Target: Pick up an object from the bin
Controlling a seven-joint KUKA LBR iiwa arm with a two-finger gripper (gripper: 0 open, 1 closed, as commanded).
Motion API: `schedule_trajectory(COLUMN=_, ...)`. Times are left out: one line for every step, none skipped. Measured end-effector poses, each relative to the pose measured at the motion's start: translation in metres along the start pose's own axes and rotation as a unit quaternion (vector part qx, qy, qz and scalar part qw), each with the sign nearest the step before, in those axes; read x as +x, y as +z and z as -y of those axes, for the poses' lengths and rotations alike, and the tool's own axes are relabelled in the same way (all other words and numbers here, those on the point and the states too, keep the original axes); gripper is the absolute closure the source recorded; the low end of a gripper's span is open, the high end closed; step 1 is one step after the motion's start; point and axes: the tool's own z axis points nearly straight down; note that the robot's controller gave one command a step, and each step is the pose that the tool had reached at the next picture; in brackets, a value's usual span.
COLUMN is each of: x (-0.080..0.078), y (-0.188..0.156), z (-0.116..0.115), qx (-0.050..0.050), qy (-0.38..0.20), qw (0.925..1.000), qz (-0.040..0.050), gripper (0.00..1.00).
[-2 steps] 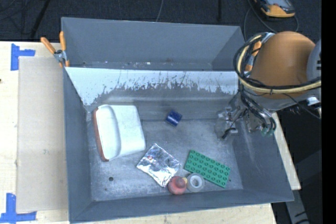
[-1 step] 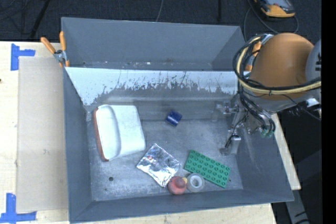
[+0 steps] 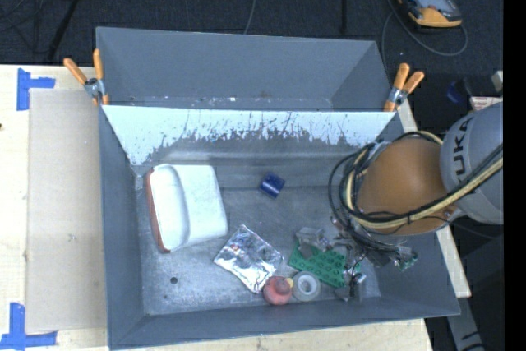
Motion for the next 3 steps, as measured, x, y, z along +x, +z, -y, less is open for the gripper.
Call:
schedule_trajectory(x=-0.002, y=-0.002, z=0.000, qx=0.001, qy=0.000, qw=1.0000, qz=0.0023, gripper=1.00)
schedule_trajectory(x=-0.045, y=-0.111, z=-0.033, qx=0.003, qy=0.020, qw=0.9998, qz=0.0054, gripper=1.00)
schedule_trajectory(x=-0.016, y=-0.063, z=0.037, qx=0.002, qy=0.015, qw=0.9999, qz=-0.0005, gripper=1.00)
